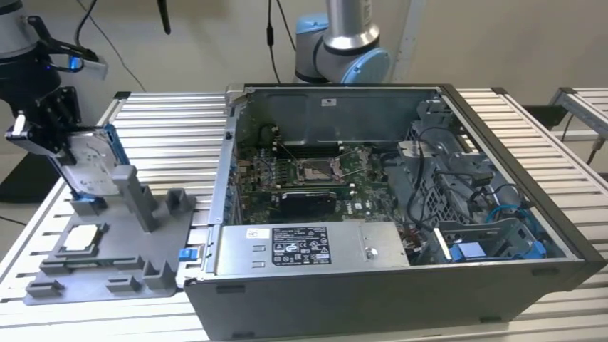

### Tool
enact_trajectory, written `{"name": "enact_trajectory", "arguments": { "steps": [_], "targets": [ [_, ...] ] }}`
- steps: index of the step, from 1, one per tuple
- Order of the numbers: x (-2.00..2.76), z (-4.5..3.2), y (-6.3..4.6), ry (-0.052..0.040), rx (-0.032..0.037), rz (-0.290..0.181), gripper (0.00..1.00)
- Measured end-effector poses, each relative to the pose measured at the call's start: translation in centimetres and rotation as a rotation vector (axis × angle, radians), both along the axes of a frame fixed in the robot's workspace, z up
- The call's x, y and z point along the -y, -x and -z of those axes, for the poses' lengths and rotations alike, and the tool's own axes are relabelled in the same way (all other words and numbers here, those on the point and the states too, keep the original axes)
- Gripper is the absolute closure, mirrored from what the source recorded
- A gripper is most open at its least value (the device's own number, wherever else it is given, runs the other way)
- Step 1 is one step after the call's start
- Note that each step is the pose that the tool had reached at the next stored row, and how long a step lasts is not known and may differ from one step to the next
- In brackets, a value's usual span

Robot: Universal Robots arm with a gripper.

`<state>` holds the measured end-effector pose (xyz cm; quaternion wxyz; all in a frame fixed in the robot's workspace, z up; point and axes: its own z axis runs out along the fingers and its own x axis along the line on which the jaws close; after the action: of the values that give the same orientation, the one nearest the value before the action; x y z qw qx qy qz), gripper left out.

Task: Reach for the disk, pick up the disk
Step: 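Pick up the disk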

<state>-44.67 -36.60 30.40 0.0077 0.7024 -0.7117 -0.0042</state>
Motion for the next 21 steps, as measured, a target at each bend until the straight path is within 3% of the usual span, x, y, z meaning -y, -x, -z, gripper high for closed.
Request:
{"name": "enact_trajectory", "arguments": {
  "steps": [21],
  "targets": [
    [-0.11,-8.49,0.0,0.0197,-0.001,0.0,1.0]
  ]
}}
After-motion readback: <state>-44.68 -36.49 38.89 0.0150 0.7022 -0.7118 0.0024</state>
